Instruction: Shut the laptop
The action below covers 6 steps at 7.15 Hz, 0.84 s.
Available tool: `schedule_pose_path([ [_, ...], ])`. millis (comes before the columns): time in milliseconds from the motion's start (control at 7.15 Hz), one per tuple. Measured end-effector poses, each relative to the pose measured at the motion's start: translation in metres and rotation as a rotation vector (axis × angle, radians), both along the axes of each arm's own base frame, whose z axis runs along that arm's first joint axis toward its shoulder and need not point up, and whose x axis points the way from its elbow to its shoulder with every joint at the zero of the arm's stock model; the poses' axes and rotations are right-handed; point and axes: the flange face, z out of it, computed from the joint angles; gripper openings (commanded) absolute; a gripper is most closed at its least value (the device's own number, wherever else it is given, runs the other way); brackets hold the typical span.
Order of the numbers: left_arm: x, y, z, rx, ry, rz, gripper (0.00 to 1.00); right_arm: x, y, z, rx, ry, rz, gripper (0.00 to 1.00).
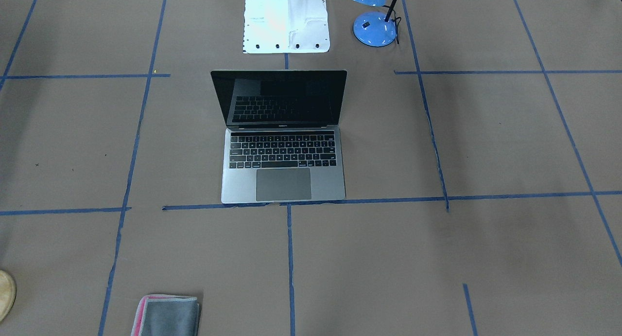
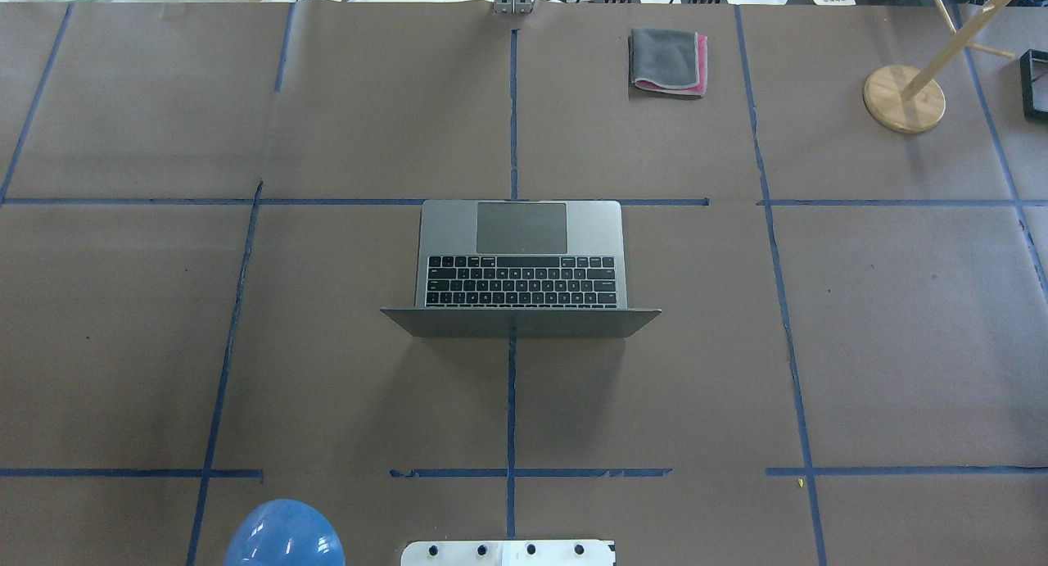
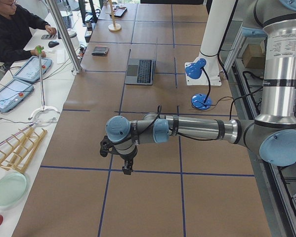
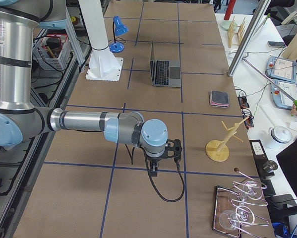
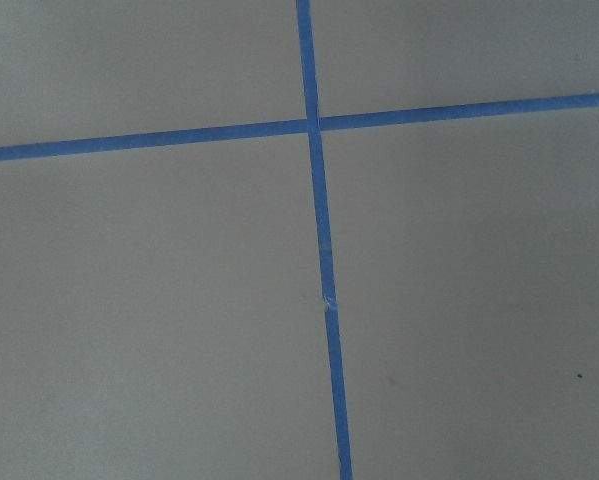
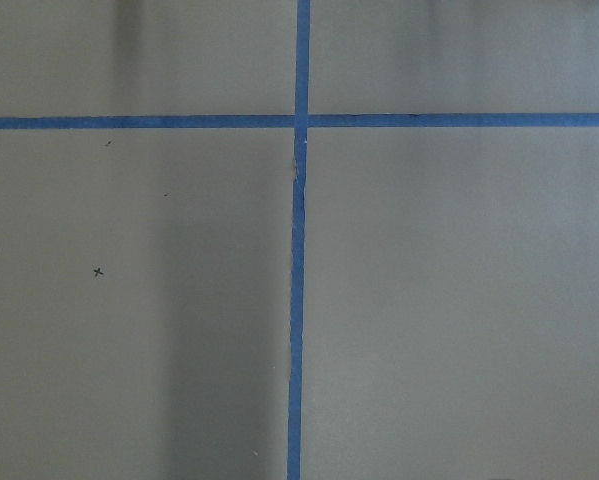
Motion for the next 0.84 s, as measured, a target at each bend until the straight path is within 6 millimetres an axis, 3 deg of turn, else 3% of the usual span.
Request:
schedule_pose_path([
  [280, 0.000, -0.005, -0.019, 0.019, 0.000, -0.015, 1.00, -0.001, 0.000, -0.003, 0.004, -0.004, 0.002, 1.00],
  [419, 0.001, -0.011, -0.049, 0.030, -0.002, -0.052, 1.00, -0.001, -0.001, -0.011, 0.017, -0.004, 0.004, 1.00],
  [559, 0.008, -0.013, -0.091, 0.030, 0.000, -0.112, 1.00, -0.001, -0.003, -0.024, 0.037, -0.004, 0.009, 1.00],
  [699, 0.029, -0.010, -0.137, 0.021, 0.013, -0.159, 1.00, -0.002, -0.003, -0.037, 0.056, -0.002, 0.011, 1.00],
  [839, 0.063, -0.003, -0.185, 0.004, 0.034, -0.186, 1.00, -0.004, -0.004, -0.047, 0.073, 0.000, 0.007, 1.00],
])
